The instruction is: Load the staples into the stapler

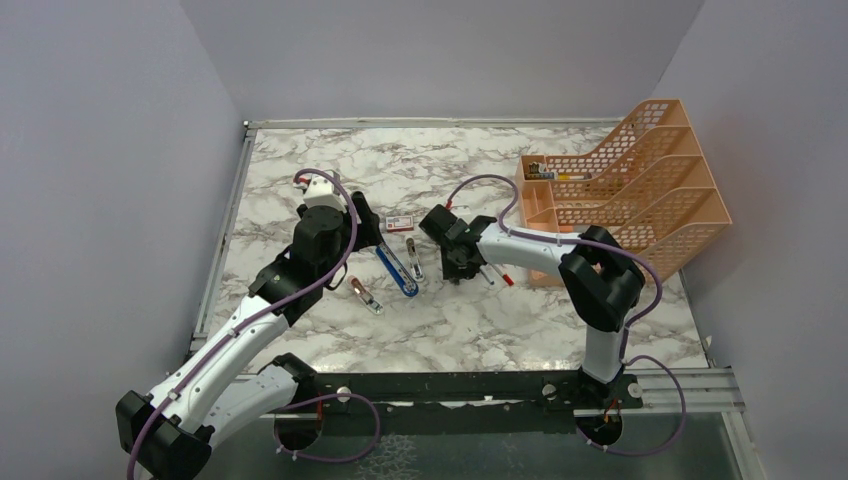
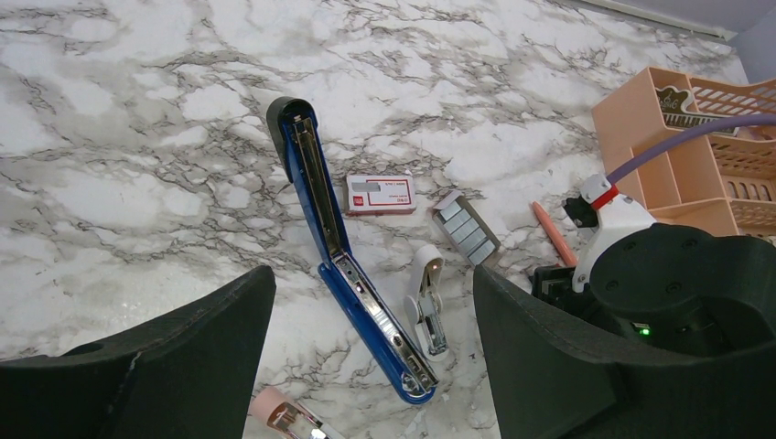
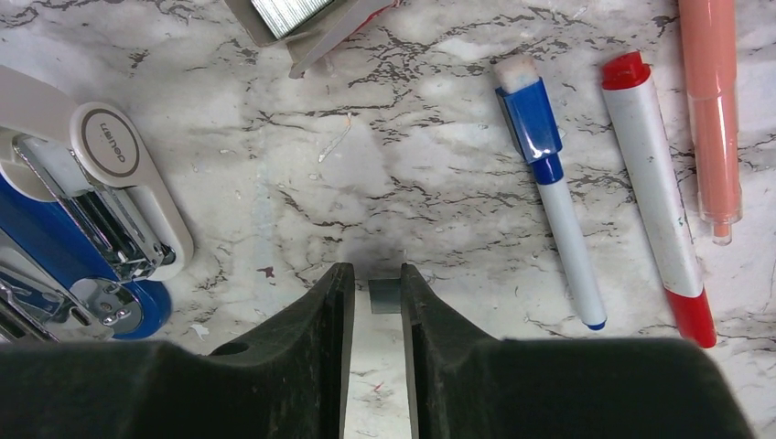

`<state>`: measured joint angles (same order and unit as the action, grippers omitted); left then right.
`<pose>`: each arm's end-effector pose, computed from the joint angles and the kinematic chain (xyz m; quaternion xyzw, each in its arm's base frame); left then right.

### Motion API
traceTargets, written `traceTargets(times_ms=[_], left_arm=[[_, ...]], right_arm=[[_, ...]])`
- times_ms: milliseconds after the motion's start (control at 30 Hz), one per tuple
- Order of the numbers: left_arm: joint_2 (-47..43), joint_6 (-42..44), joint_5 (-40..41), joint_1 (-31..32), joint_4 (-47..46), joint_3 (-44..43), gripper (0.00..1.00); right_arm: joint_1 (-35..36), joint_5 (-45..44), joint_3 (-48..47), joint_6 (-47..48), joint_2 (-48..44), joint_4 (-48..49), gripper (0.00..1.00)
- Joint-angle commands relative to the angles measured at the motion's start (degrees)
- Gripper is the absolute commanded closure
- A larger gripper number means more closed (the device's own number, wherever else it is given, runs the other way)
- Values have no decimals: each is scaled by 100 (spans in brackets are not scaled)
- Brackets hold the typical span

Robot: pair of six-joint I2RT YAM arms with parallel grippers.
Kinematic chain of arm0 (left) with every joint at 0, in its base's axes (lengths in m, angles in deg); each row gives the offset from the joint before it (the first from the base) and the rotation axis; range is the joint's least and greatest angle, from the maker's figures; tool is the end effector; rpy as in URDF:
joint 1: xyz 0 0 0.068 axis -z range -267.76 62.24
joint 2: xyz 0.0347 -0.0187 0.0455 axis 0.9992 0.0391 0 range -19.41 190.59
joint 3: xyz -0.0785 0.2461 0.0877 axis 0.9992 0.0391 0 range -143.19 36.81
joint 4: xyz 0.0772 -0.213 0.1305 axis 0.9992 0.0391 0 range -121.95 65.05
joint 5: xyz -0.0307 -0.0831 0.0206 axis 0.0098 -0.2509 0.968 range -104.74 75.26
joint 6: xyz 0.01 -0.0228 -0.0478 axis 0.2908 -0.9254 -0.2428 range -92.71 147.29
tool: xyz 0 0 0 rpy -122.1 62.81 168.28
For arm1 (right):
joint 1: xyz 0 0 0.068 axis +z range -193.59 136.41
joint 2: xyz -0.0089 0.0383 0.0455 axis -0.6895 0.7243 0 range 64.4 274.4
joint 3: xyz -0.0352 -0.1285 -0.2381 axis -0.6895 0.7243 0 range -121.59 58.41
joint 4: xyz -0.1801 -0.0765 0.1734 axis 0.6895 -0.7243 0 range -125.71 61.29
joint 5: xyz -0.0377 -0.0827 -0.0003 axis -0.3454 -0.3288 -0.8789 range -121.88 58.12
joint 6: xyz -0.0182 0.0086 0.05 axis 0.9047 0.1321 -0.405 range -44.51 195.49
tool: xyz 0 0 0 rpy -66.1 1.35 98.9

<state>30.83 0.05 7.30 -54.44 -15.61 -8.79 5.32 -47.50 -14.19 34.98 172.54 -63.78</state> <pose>0.1747 -0.0988 0.3181 -0.0653 0.8134 -0.1445 0.5597 0.2520 0.2743 0.1687 -0.0487 0.9756 0.0221 0.2127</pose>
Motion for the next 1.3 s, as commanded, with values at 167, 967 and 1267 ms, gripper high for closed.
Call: traceTargets(times_ms=[167,967,1267], left_arm=[[-17,-9,107,-31,19,52,20],[-4,-44,134,-27,5,87,20],[8,-22,166,-29,3,61,20]], right_arm=[[-100,13,40,-215,32,-103,70],[-109,243,-105,77,209,-273,82],[-64,282,-541,948,-57,340,82]])
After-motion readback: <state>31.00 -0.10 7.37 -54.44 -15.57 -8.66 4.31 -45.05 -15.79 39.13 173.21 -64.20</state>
